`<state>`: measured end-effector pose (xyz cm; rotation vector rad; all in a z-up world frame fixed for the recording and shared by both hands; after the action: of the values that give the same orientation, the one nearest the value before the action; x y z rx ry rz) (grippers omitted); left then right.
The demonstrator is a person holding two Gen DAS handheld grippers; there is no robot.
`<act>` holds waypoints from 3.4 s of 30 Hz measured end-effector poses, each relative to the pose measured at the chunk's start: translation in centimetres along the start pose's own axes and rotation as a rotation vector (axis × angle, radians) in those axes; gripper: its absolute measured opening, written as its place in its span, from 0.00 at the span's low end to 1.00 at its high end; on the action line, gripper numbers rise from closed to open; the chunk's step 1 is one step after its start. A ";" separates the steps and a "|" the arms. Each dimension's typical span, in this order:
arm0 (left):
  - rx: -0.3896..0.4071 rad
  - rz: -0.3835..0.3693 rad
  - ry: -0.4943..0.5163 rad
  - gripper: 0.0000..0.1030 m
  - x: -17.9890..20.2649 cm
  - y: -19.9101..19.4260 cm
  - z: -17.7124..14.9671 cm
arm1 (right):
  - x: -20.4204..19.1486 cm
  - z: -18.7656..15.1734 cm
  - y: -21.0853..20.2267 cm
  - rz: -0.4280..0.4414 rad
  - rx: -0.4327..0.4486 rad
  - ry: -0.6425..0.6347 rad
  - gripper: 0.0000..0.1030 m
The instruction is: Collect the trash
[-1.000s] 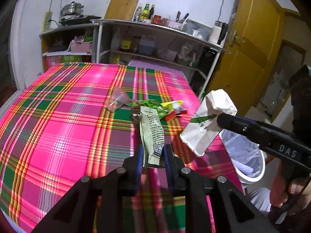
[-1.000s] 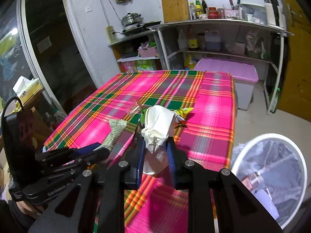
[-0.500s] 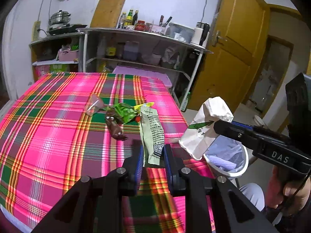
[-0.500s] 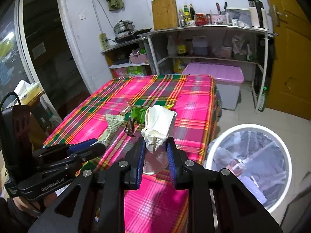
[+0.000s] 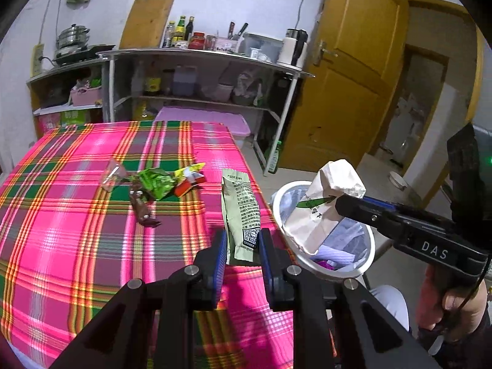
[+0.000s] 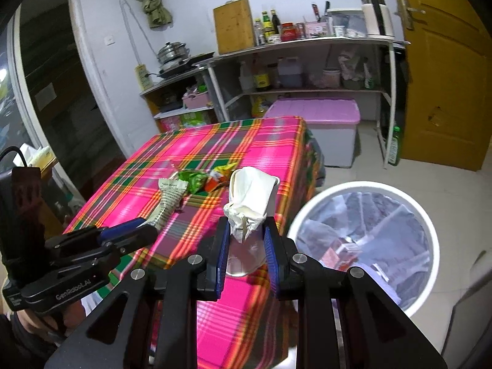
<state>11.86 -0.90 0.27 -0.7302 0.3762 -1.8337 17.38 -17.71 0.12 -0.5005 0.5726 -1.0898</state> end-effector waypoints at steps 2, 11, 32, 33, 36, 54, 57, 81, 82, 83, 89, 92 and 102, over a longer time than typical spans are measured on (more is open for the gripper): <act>-0.008 -0.008 0.009 0.21 0.6 0.5 0.1 | 0.7 -0.1 -0.1 -0.010 0.002 0.012 0.22; -0.032 -0.037 0.044 0.21 2.3 2.7 0.8 | 3.8 -0.6 -0.7 -0.052 0.002 0.062 0.22; -0.124 -0.131 0.114 0.21 6.7 8.9 1.0 | 10.0 -2.1 -0.4 -0.146 -0.031 0.169 0.22; -0.132 -0.136 0.116 0.21 6.9 9.3 1.0 | 10.4 -2.2 -0.3 -0.150 -0.035 0.176 0.22; -0.152 -0.147 0.122 0.21 7.4 10.5 1.1 | 11.2 -2.4 0.1 -0.160 -0.050 0.191 0.23; -0.315 -0.194 0.110 0.22 8.4 18.1 -0.1 | 15.7 -4.8 4.0 -0.207 -0.179 0.254 0.27; -0.329 -0.184 0.109 0.22 8.4 18.8 -0.1 | 15.7 -4.9 3.9 -0.210 -0.173 0.248 0.38; -0.129 -0.173 0.037 0.25 5.9 8.8 1.4 | 6.9 -1.4 -1.2 -0.143 -0.036 0.093 0.41; -0.123 -0.170 0.035 0.25 5.7 8.4 1.4 | 6.3 -1.3 -1.3 -0.135 -0.032 0.084 0.41; -0.116 -0.166 0.032 0.25 5.5 8.0 1.4 | 5.8 -1.2 -1.3 -0.126 -0.028 0.076 0.41; -0.074 -0.133 0.011 0.25 3.6 5.7 1.2 | 3.4 -1.1 -0.9 -0.072 -0.028 0.036 0.41; -0.062 -0.119 -0.003 0.25 2.6 4.9 0.9 | 2.4 -1.2 -0.5 -0.049 -0.038 0.016 0.41; -0.050 -0.046 -0.083 0.25 -1.5 3.6 -0.3 | -0.1 -1.0 1.3 0.007 -0.060 -0.034 0.41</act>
<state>14.63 -0.87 -2.45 -0.8530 0.3544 -1.8361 17.58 -17.25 -1.51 -0.5682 0.5779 -1.0583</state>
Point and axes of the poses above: each gripper's, at about its wrist camera, not at the fingertips, and y roughly the way its jaws point, x to its right, z to its top, the point moved 2 cm from there along y, roughly the way its jaws point, and after that the axes turned 8 degrees about -z, right-handed, at the moved point
